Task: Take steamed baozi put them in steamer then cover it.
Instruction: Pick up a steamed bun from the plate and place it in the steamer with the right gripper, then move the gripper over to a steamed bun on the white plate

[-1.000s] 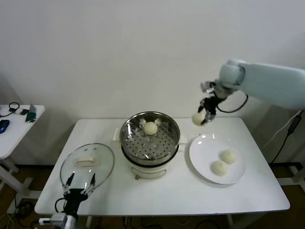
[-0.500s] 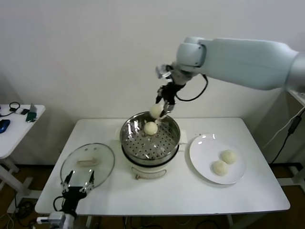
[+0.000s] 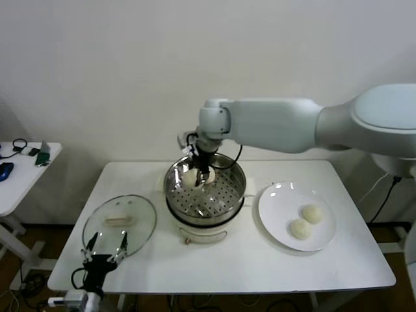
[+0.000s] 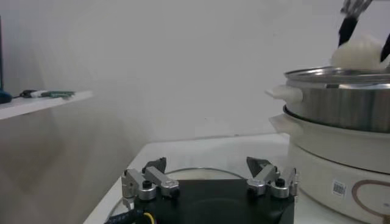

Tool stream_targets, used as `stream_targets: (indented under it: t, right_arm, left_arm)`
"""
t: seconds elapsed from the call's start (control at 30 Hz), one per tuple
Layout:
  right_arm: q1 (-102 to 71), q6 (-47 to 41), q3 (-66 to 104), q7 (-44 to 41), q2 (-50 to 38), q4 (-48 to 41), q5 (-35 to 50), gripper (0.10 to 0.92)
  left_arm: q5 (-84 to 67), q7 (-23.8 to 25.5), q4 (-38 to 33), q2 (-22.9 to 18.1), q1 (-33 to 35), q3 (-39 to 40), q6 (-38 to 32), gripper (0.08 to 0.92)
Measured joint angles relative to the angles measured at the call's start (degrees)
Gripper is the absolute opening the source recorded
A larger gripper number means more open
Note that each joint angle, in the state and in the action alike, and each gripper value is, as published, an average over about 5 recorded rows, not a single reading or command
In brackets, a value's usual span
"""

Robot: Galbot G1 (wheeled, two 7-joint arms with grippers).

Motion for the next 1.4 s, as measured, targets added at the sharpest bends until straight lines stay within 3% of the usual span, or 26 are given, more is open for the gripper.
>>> stream_targets:
  t: [0.4, 0.5, 0.67, 0.8, 1.07, 1.4]
  right_arm:
    - [-6.36, -0.74, 1.77, 2.95, 3.61, -5.45, -3.22, 0.633]
    - [-6.84, -0.65, 1.97, 2.99, 3.76, -5.86, -3.31, 0.666]
    - [-7.01, -0.47, 2.54, 2.71, 3.33, -5.66, -3.39, 0.788]
    - [-6.43, 0.03, 3.14, 1.97, 2.15, -4.73, -3.32, 0.82]
    - [-1.0, 3.0, 2.91, -3.3, -3.96, -2.03, -1.15, 0.823]
    - [7.2, 7.76, -1.23, -11.2, -18.36, 2.9, -1.01, 0.823]
  left_arm:
    - [0.02, -0.09, 0.22, -0.13, -0.14, -0.06, -0.14, 0.823]
    - [0.02, -0.09, 0.22, -0.14, -0.11, -0.19, -0.15, 0.823]
    - [0.01, -0.09, 0.22, -0.19, -0.17, -0.31, -0.15, 0.823]
    - [0.13, -0.07, 0.15, -0.49, -0.27, -0.21, -0.05, 0.823]
    - [0.45, -0.03, -0.06, -0.89, -0.17, -0.21, 0.16, 0.823]
    - [0.48, 0.08, 0.58, -0.58, -0.7, -0.06, 0.28, 0.823]
